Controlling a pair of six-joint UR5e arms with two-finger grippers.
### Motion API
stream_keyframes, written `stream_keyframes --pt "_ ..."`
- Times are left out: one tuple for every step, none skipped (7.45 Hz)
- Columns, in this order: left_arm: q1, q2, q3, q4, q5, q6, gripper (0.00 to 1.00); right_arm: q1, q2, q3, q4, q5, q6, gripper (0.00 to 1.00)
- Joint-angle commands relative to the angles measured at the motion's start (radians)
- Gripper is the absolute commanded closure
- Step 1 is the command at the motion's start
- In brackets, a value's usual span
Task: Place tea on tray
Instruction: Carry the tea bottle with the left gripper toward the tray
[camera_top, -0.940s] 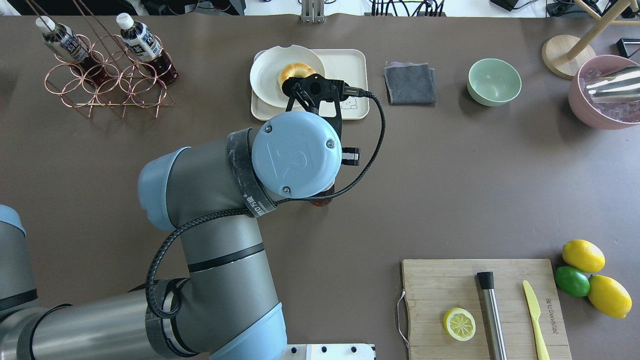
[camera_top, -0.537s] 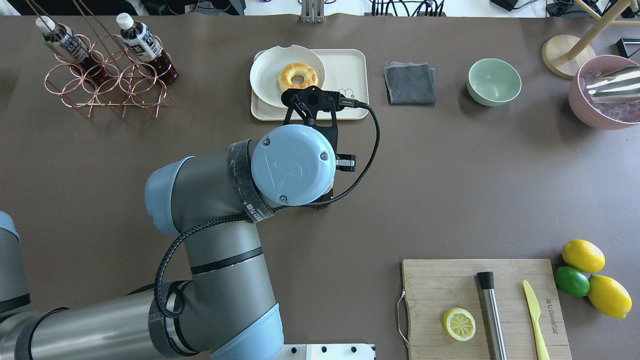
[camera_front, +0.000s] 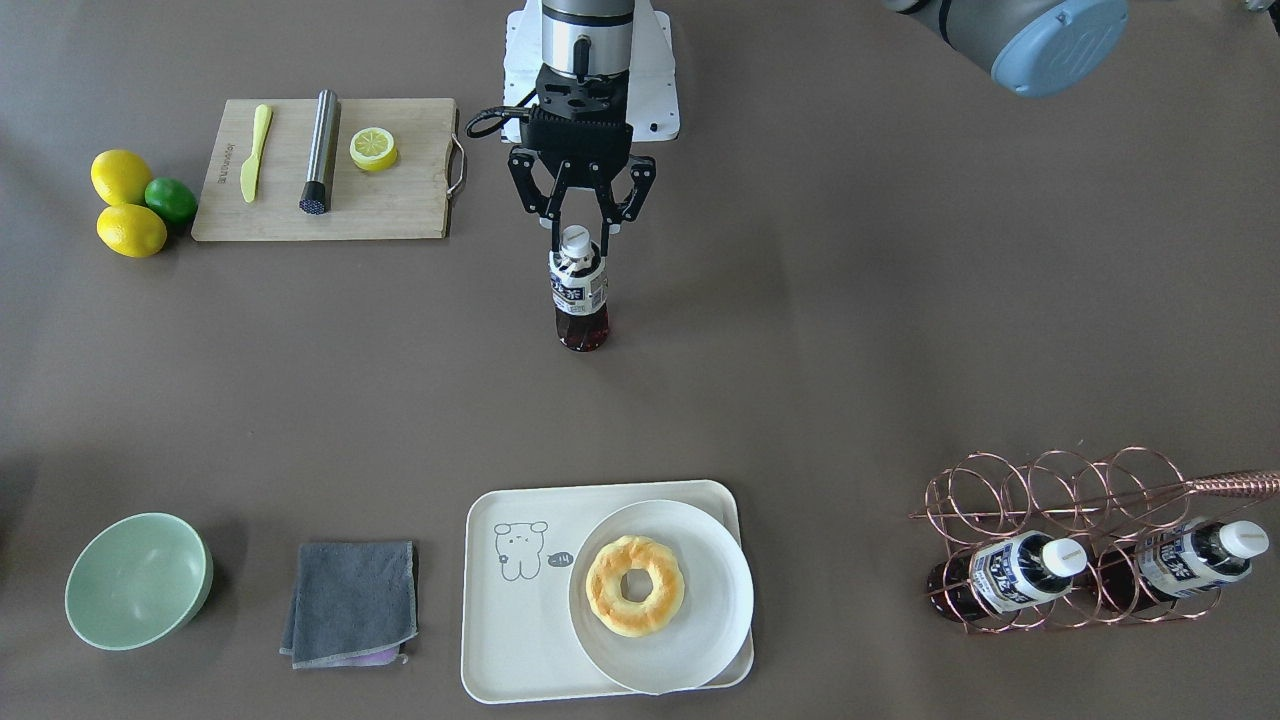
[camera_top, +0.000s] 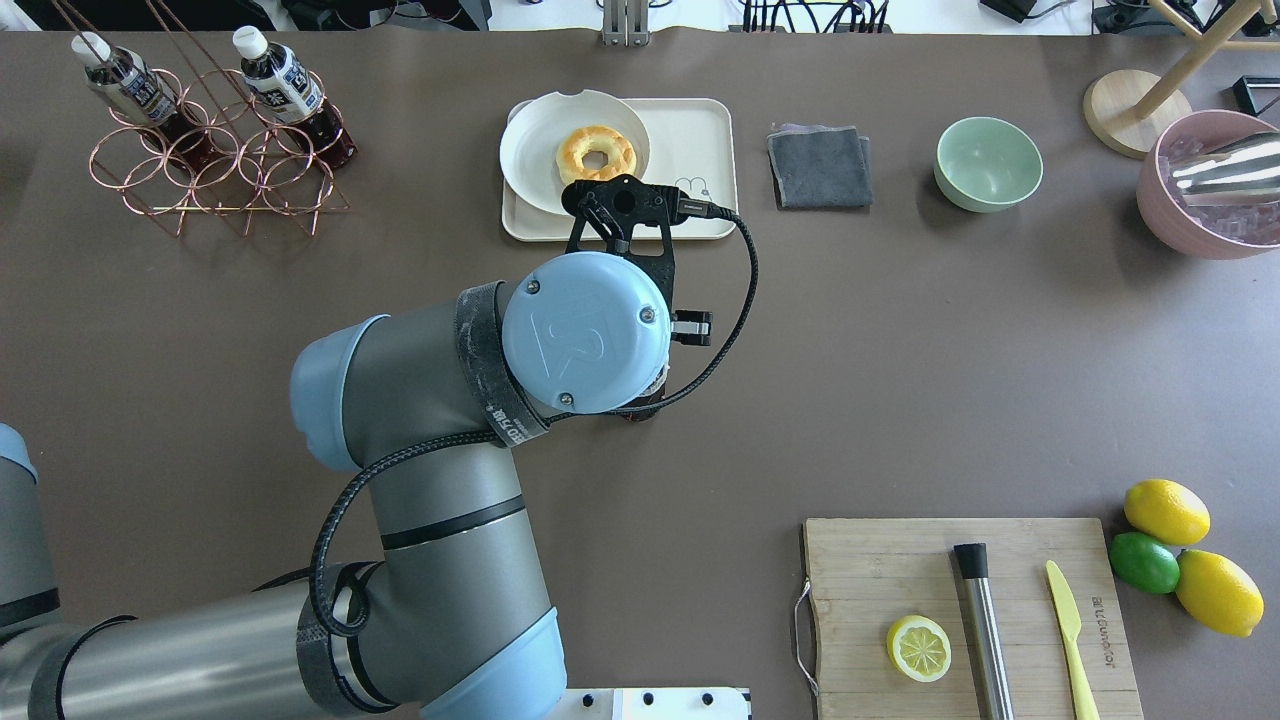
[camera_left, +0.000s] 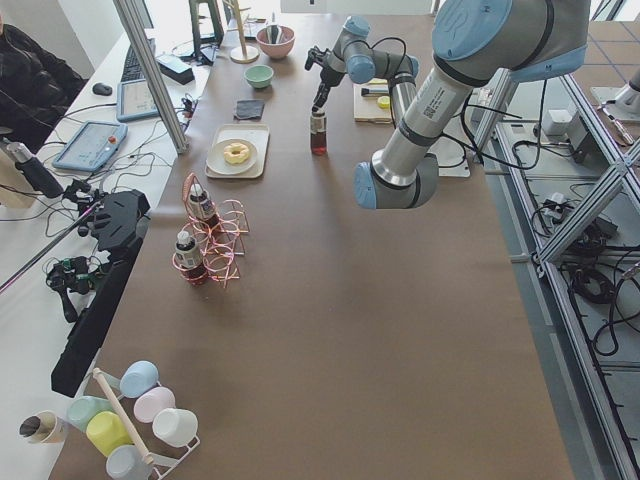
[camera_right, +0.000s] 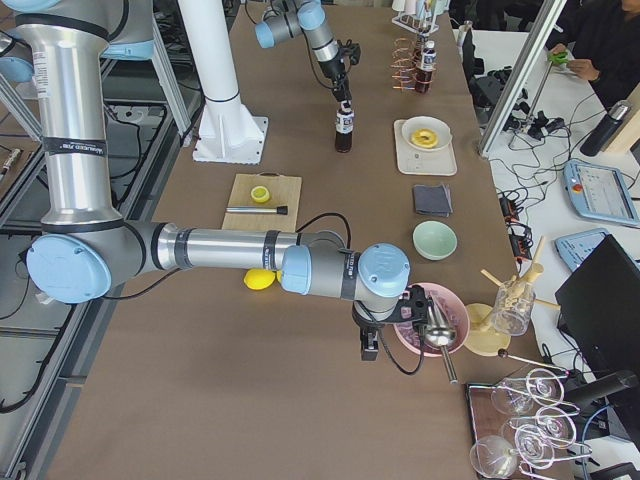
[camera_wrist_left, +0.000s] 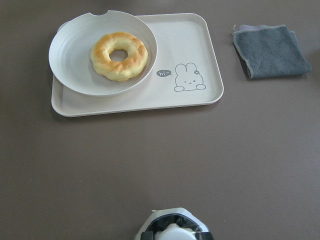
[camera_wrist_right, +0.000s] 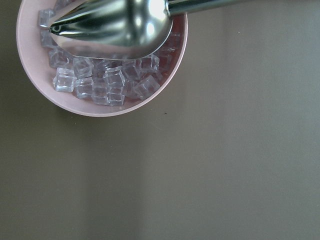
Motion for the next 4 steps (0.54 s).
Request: stream_keyframes --pt "-0.001 0.0 -0.012 0.001 -0.003 0.0 0.02 0.0 0.0 0.0 -0.001 0.0 0.0 0.0" --pt "-0.004 0.0 -0.024 0.002 -0.006 0.0 0.02 0.0 0.0 0.0 -0.001 0.0 0.0 0.0" --pt "-0.008 -0.001 -0.032 0.004 -0.011 -0.003 0.02 0.0 0.001 0.0 -0.001 0.0 0.0 0.0" --pt "-0.033 0.002 -0.029 0.001 -0.006 -0.012 0.02 0.0 0.003 0.0 0.0 0.0 0.0 0.0"
